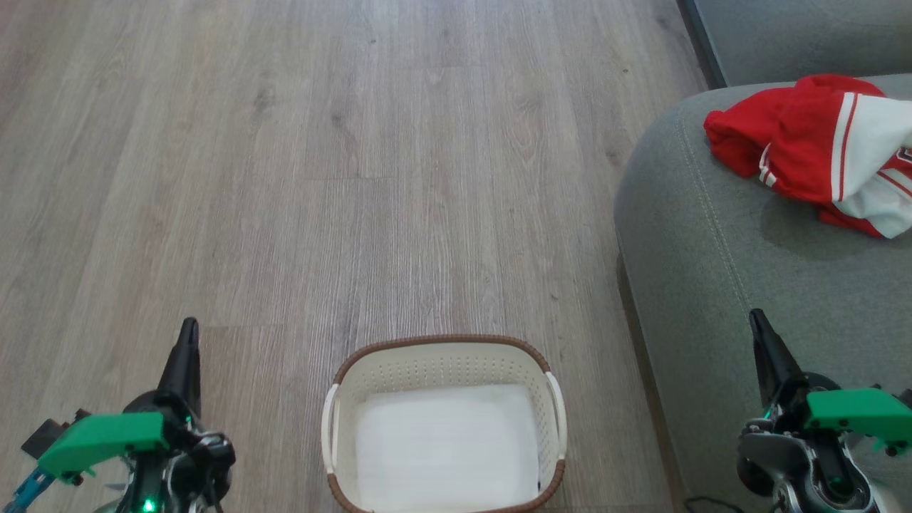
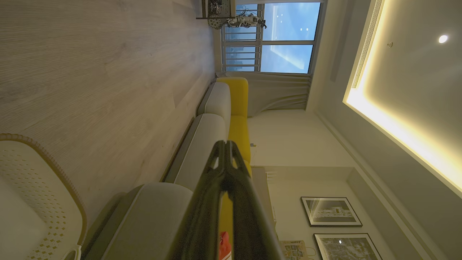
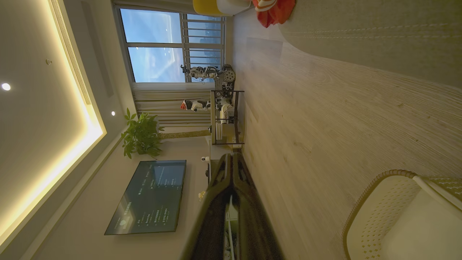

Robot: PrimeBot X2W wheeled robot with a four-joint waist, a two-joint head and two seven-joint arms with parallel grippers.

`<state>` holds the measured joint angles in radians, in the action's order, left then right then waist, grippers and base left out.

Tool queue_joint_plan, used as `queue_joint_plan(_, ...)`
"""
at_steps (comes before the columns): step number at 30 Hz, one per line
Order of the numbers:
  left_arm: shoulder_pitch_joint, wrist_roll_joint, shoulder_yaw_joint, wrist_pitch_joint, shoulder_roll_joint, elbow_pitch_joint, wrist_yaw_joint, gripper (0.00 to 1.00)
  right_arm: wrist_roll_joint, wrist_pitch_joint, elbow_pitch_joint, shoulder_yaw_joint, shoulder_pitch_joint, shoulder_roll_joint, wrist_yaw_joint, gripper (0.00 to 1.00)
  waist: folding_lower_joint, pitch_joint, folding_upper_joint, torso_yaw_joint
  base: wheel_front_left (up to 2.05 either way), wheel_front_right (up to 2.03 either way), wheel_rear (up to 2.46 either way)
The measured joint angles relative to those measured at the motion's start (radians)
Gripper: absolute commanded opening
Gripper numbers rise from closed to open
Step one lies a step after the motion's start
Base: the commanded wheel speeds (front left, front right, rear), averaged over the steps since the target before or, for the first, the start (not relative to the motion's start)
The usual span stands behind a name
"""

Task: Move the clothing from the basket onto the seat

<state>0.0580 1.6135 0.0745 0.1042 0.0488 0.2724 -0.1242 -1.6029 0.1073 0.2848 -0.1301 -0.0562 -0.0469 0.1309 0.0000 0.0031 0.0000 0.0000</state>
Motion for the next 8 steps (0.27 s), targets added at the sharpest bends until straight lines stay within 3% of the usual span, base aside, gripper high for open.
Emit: queue_joint_plan(8,0.0,0.0,0.0,0.0,0.0,0.0,0.0,0.0,0.0,0.0,0.0,0.0,0.0,0.0,0.0,0.0,0.0,0.0,0.0,0.0,0.0,0.0,0.0)
